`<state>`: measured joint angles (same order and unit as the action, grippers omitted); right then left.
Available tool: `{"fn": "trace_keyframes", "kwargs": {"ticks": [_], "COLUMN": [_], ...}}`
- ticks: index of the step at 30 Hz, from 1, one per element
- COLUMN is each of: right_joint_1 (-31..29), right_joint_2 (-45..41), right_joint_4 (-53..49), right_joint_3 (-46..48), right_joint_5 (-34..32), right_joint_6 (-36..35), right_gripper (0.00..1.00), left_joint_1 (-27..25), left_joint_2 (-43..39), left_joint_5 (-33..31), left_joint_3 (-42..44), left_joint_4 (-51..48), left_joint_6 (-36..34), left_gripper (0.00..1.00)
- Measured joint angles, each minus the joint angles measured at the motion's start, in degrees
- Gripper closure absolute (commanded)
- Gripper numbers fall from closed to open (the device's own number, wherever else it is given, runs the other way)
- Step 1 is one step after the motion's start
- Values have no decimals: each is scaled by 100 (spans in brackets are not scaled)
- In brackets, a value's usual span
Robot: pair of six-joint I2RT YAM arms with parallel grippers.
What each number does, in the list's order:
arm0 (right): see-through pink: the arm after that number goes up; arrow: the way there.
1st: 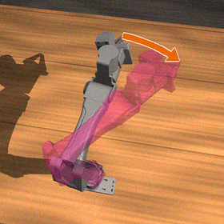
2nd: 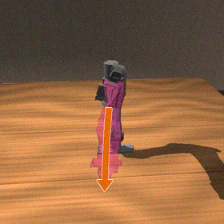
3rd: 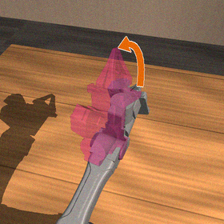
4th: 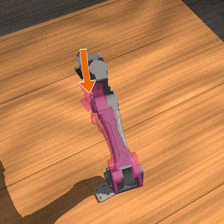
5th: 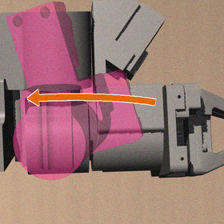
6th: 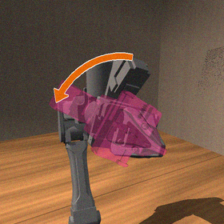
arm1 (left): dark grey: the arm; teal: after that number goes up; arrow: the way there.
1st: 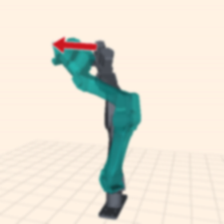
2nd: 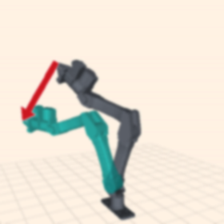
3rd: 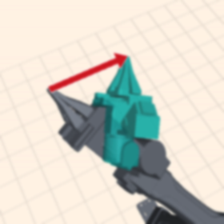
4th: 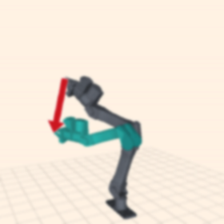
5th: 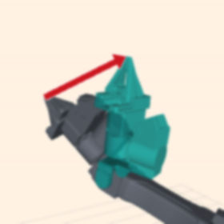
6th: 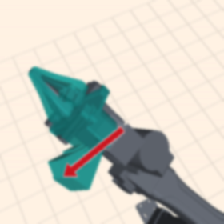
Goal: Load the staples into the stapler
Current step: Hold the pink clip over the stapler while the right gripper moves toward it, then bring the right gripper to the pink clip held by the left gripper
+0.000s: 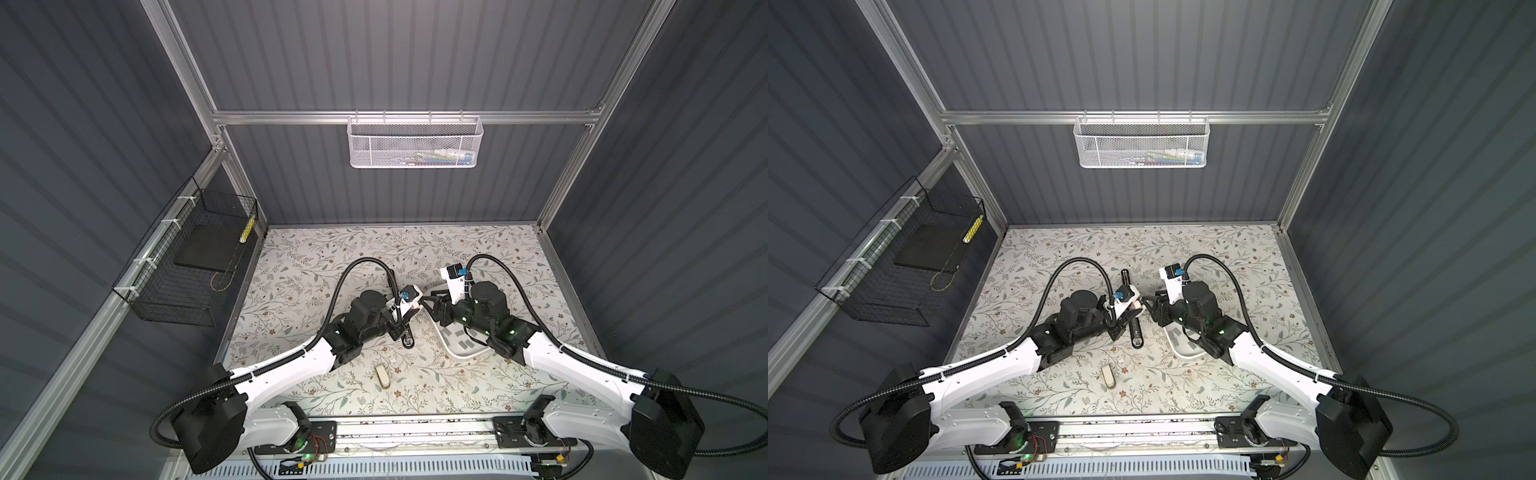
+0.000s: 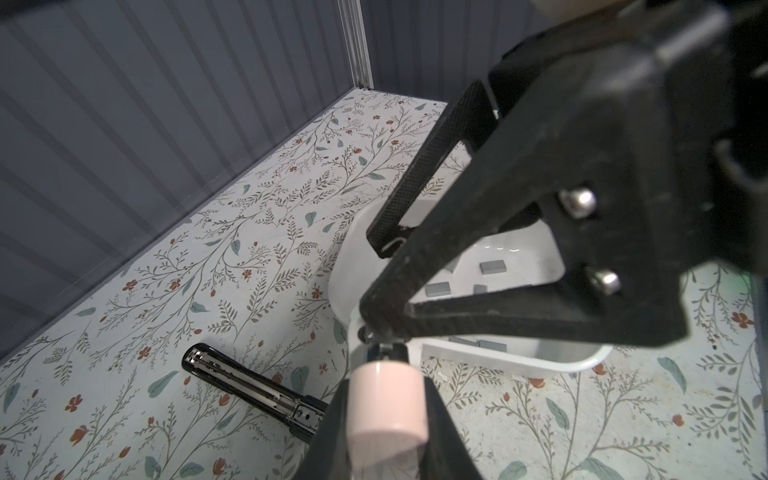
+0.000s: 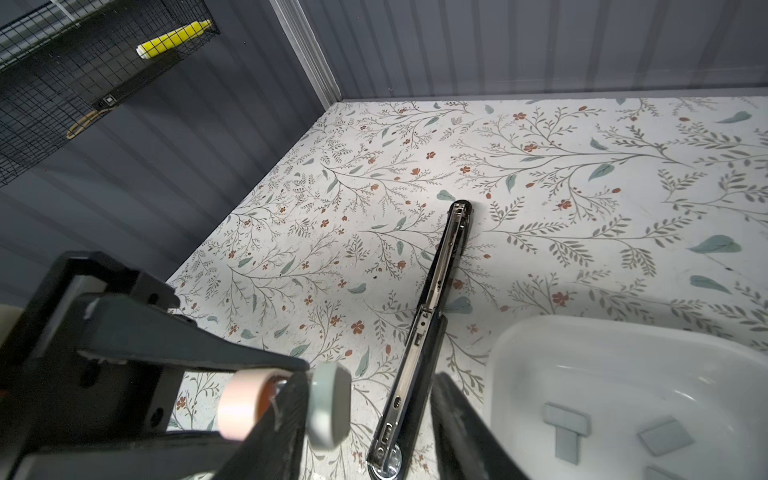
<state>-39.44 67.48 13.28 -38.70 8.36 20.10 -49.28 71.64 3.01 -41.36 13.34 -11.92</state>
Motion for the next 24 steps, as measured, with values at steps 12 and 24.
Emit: {"fn": "trace_keyframes", "kwargs": {"ticks": [12,24], "right_joint_1": [-103,-166], "right_joint_2": [149,221], "right_joint_4": [-55,-76], "right_joint_3": [-151,-238], "right_joint_5": [-87,-66], "right_joint_6": [-70,-109], "right_gripper": [55,57], "left_joint_1": [15,37], "left_joint_2": [-103,-302], "left_joint_5": [-39,-61], "left_joint_3": [116,326], "left_joint_4": [39,199], "left_joint_6": [-13,-55], "left_gripper": [100,100]}}
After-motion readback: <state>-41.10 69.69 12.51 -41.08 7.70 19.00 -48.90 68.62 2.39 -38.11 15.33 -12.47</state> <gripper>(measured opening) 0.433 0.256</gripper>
